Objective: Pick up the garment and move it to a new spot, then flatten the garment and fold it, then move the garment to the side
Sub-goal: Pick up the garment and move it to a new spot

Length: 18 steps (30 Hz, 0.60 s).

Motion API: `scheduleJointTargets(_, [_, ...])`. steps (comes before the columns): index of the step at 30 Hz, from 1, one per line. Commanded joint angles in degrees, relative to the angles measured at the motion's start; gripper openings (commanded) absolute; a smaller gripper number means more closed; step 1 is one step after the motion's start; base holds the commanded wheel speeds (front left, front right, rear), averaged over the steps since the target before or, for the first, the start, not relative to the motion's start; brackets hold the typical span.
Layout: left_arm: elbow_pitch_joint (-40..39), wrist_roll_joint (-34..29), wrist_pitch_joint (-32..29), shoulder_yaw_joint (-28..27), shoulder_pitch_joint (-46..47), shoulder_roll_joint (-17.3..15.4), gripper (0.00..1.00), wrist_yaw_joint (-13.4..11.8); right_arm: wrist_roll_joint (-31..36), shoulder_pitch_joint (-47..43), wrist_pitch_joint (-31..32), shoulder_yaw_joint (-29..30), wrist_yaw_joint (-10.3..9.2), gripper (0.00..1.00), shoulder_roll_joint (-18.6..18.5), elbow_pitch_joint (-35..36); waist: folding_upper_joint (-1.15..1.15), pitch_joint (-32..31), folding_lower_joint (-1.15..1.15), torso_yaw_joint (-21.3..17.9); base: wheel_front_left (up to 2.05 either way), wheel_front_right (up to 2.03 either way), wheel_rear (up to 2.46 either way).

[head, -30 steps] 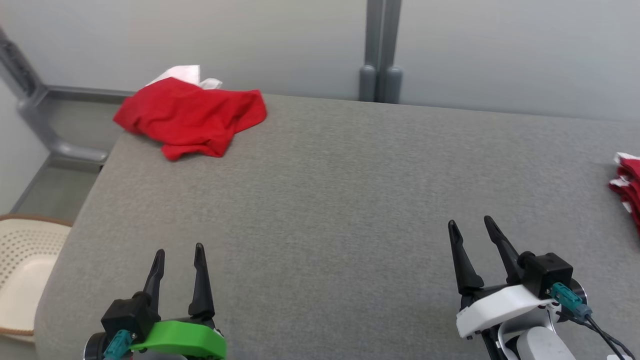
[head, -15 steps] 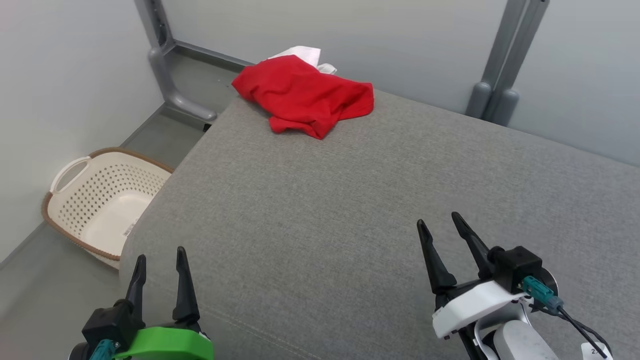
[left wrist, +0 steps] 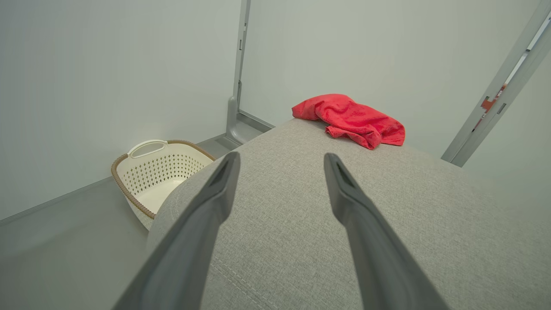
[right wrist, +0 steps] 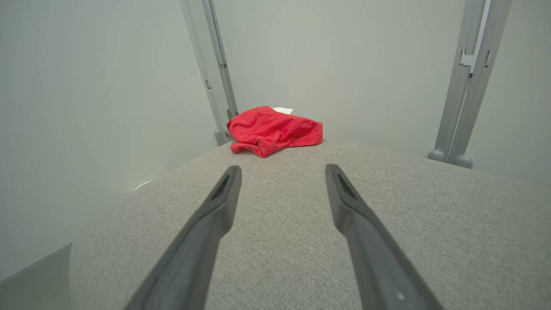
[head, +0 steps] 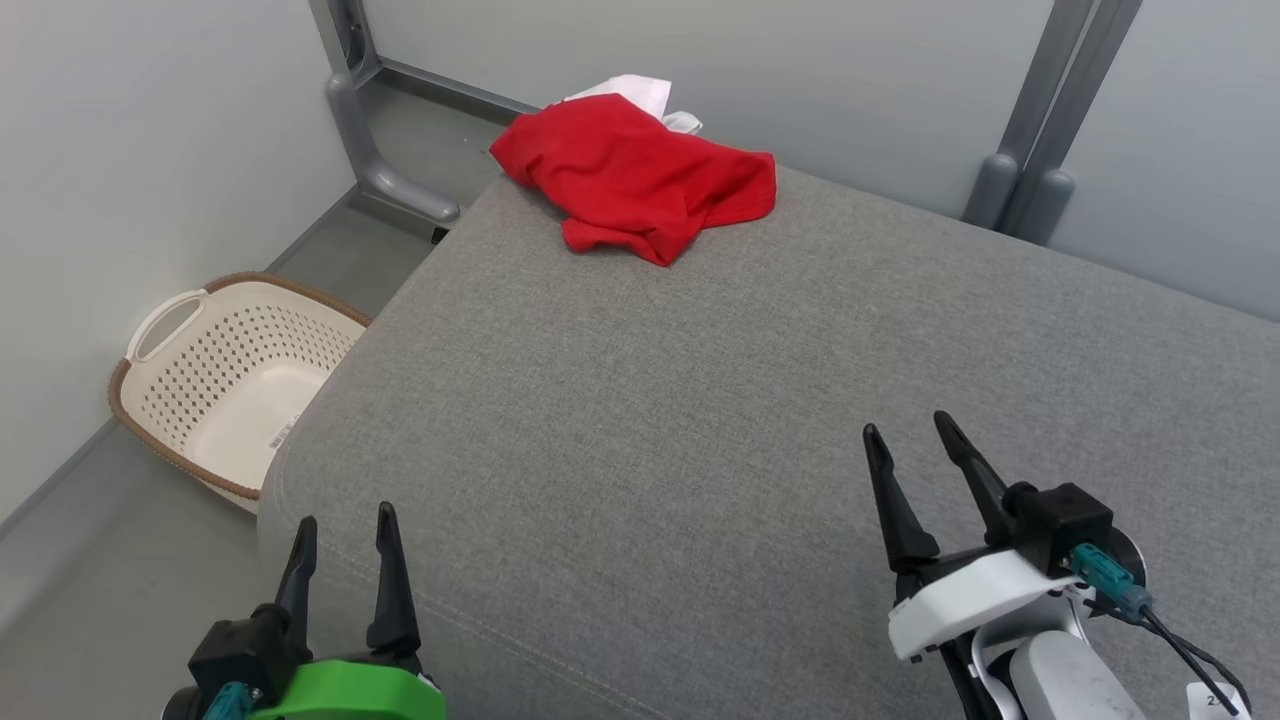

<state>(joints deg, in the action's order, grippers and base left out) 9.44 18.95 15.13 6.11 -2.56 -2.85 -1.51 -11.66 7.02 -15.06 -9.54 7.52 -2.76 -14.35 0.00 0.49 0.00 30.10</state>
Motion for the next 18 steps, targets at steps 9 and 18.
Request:
scheduleJointTargets(9, [-0.5,-3.65,0.02,-1.41,11.57,-1.96,1.0,2.56,5.19,2.47,-0.01,2.17,-0.06,1.0,-0.25,2.56,0.0,8.71,0.0,-5.22,0.0,0.0,0.0])
scheduleJointTargets(18, [2.55,-9.13,-3.56,-0.39,35.28,-13.59,1.0,7.07,9.8,9.36,1.9,2.68,-0.06,1.0,-0.26,8.08,0.0,19.89,0.0,-15.23,0.0,0.0,0.0])
